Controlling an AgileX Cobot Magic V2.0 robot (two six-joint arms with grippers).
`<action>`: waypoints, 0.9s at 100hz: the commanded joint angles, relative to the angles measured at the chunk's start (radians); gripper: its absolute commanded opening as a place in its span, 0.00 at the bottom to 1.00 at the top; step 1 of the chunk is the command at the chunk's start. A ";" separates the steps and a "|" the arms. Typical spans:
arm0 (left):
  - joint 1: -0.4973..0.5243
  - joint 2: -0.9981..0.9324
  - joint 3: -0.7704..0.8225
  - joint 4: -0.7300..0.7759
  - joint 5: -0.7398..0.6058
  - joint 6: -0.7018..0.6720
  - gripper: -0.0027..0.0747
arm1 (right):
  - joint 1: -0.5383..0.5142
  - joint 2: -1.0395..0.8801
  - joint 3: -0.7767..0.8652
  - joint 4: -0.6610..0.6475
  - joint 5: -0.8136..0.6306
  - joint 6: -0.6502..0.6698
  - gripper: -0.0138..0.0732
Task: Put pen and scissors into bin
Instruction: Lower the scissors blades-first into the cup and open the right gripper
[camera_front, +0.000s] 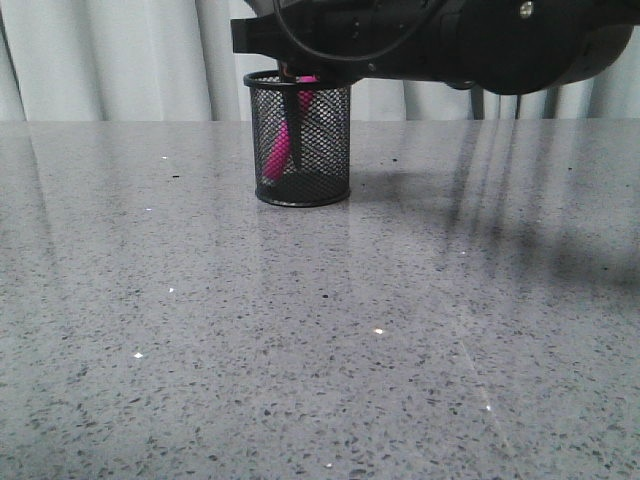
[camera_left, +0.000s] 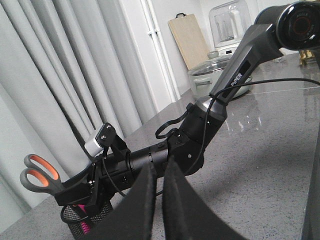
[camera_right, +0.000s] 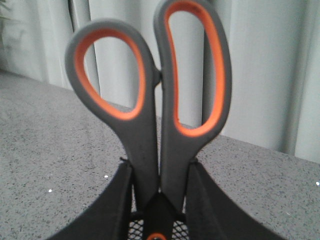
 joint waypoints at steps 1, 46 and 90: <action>-0.010 0.015 -0.024 -0.058 -0.032 -0.012 0.04 | -0.006 -0.031 -0.021 -0.006 -0.066 -0.014 0.07; -0.010 0.015 -0.024 -0.048 -0.032 -0.012 0.04 | -0.006 -0.025 -0.019 0.007 -0.039 -0.014 0.25; -0.010 0.015 -0.024 -0.054 -0.032 -0.012 0.04 | -0.006 -0.062 -0.019 0.007 -0.051 -0.014 0.67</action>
